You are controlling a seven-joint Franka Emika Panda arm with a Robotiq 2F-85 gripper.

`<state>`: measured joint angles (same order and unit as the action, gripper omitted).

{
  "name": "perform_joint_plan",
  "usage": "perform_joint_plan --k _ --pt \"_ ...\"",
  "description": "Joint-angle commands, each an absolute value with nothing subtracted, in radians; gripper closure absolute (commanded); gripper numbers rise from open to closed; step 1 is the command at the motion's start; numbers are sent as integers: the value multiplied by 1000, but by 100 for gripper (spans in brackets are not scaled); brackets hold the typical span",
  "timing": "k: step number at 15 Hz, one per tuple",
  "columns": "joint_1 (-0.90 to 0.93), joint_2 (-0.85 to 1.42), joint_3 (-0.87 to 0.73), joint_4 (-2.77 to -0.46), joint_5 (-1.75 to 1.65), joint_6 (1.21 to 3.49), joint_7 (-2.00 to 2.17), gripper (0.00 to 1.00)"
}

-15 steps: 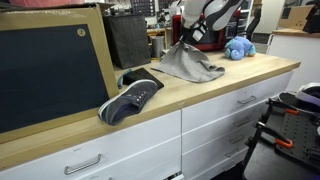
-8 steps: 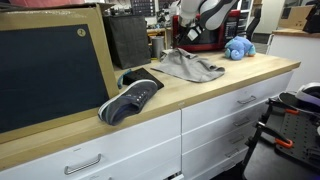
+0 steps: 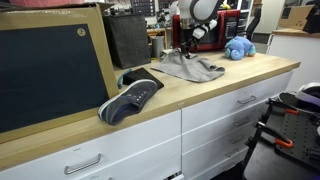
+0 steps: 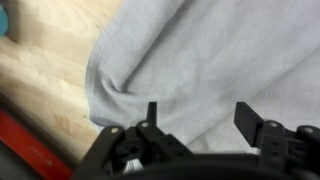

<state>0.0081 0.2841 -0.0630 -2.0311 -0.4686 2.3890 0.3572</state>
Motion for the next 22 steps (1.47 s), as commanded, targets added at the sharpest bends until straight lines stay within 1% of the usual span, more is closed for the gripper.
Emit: perform_joint_plan --k 1,4,7,8,13,22 --pt "37 230 -66 -2061 -387 2192 346 50" --pt "43 220 -54 -2066 -328 2078 350 73" --pt "48 233 -39 -2063 -249 2030 364 96" --pt "51 237 -34 -2065 -224 2026 375 99" --pt "76 252 -9 -2100 -140 2067 418 100" --pt "100 306 -21 -2137 -172 2138 475 100"
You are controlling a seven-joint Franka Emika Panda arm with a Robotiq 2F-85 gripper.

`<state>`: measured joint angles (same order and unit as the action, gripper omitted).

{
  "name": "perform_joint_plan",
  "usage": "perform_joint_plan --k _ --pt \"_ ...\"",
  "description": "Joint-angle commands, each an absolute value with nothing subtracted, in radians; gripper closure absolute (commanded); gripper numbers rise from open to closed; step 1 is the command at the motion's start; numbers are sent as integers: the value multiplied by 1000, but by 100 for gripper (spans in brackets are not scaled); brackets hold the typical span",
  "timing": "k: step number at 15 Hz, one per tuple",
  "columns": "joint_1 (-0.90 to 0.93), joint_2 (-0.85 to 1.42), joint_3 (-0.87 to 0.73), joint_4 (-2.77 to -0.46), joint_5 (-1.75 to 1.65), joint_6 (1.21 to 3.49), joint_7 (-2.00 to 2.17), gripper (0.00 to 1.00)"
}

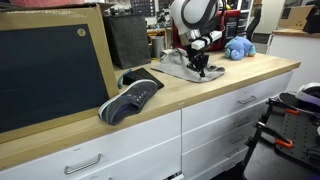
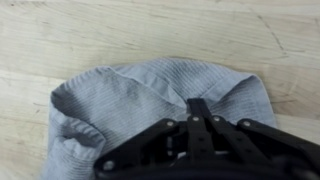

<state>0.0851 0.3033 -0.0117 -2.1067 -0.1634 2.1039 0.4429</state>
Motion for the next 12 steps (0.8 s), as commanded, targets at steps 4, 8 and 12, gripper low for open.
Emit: perform_joint_plan --k 4,8,12 --pt "111 277 -4 -2163 -153 2100 462 100" --pt "126 245 13 -2199 -138 2079 444 100" --pt "131 242 24 -2215 -134 2053 442 100"
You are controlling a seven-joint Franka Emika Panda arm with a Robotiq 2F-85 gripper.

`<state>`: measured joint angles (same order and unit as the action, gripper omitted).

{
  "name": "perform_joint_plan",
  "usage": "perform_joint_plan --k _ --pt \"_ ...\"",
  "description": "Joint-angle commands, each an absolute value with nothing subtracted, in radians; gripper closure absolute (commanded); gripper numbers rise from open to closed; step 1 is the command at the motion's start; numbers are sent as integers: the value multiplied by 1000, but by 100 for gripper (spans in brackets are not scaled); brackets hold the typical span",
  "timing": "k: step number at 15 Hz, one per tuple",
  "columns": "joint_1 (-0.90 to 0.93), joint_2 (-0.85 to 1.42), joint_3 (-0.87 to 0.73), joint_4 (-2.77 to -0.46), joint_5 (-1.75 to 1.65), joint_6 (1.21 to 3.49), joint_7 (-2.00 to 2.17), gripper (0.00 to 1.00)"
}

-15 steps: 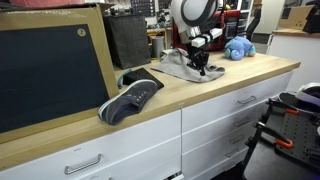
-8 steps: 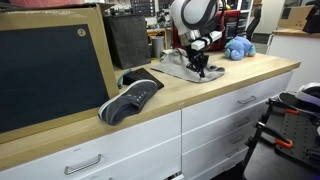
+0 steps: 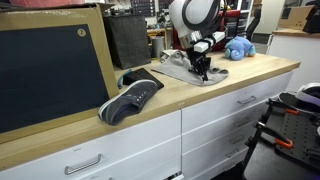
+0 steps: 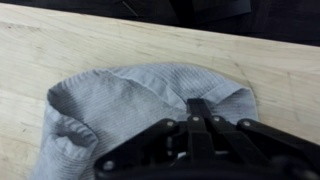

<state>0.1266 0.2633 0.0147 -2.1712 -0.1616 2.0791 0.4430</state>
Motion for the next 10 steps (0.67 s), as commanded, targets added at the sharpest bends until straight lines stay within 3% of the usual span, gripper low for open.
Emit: perform_joint_plan --k 1,7,8,10 --pt "132 239 27 -2217 -130 2042 440 100" --pt "116 189 47 -2220 -48 1935 351 100" --pt "110 174 45 -2218 -37 1926 329 74" --pt "89 129 34 -2208 -18 1909 268 68"
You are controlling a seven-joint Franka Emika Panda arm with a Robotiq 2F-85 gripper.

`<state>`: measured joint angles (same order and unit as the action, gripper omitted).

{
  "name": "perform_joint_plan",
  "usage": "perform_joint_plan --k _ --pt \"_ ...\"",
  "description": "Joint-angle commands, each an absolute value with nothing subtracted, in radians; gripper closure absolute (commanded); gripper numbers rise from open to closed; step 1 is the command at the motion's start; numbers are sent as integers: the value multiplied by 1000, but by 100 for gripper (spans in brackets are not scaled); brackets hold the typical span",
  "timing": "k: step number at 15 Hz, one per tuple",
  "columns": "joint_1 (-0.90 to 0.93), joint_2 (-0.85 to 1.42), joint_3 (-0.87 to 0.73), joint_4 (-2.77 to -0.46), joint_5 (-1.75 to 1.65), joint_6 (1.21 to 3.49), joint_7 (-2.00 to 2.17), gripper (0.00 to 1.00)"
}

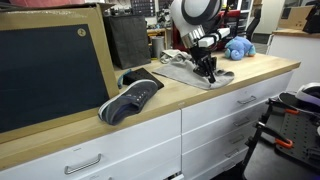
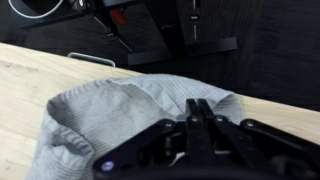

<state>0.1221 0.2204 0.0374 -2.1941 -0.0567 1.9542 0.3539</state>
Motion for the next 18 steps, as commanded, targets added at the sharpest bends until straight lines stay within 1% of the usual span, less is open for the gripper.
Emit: perform_joint_plan --k 1,2,3,9,10,16,17,18 --pt "76 109 25 -2201 -20 1909 243 60" --pt "62 96 16 -2194 -25 1914 221 53" --pt "47 86 5 -2190 -33 1929 206 43" --pt "-50 115 -75 -2189 -68 2027 155 1" --pt "-61 128 -86 -2192 -72 2046 158 0" --pt "-86 209 -118 -2195 -76 2126 185 0" --pt "-84 216 -119 -2193 -77 2126 189 25" --pt "-82 226 -120 -2190 -79 2124 195 26"
